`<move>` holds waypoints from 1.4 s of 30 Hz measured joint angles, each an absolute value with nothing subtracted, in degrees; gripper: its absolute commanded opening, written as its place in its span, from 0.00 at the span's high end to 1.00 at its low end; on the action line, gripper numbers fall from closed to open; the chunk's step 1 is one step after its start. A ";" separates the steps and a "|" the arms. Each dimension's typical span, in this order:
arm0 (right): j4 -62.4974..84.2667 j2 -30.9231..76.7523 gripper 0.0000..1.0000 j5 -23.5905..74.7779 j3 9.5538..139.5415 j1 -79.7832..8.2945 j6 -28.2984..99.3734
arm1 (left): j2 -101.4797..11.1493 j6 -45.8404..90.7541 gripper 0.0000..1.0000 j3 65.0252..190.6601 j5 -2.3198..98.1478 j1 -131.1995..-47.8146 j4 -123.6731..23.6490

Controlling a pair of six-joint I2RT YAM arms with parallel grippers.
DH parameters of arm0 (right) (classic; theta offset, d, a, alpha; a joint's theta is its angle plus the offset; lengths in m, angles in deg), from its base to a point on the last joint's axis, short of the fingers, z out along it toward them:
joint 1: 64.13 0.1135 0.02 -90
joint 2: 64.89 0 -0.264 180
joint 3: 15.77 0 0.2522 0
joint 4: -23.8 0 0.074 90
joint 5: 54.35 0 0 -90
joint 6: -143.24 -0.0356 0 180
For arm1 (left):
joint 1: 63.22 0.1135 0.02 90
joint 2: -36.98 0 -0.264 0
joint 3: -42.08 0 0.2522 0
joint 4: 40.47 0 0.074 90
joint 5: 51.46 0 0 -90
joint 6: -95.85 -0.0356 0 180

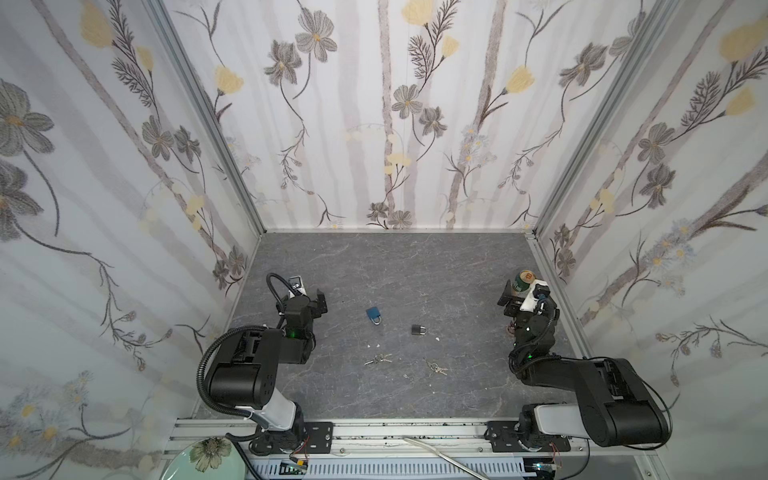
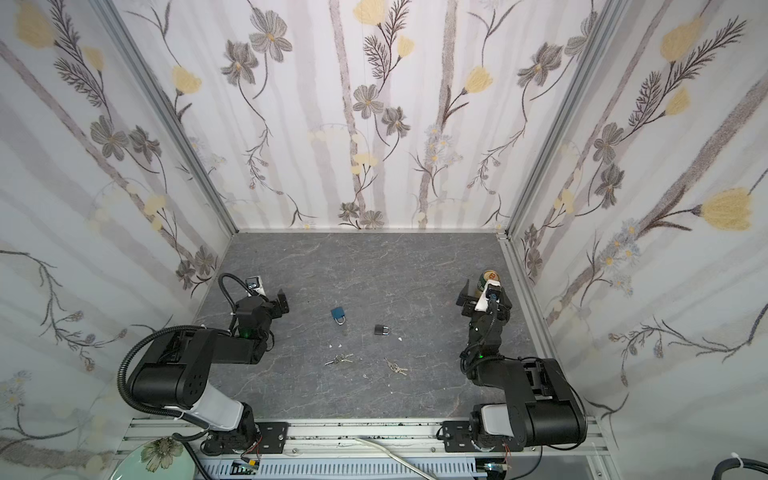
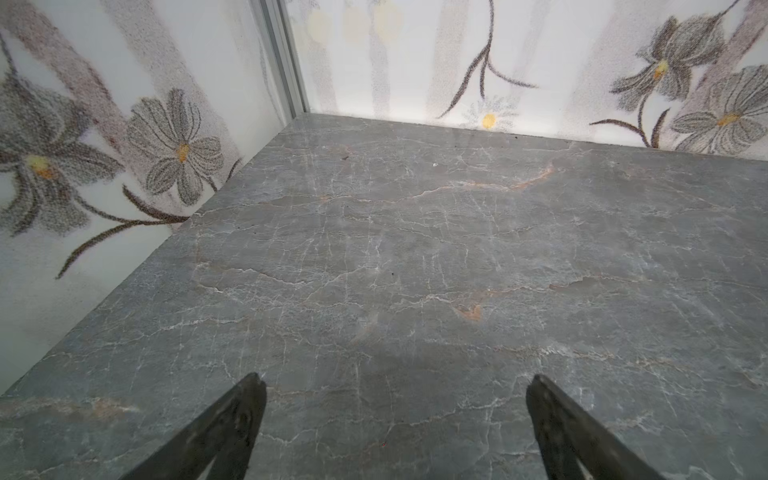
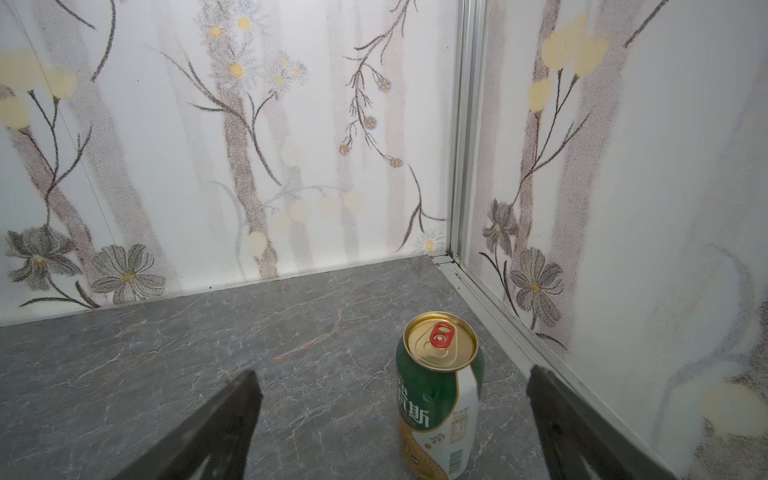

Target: Unlock with the key

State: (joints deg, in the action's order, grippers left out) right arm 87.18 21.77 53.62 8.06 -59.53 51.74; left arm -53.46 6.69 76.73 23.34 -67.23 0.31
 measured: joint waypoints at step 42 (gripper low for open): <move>78.35 9.07 0.00 55.57 9.17 -59.26 50.52 | -44.78 6.67 0.00 79.50 19.12 -68.91 -7.73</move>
State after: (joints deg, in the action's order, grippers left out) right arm 78.35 9.07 55.57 9.17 -59.26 50.52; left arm -44.78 6.67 79.50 19.12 -68.91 -7.73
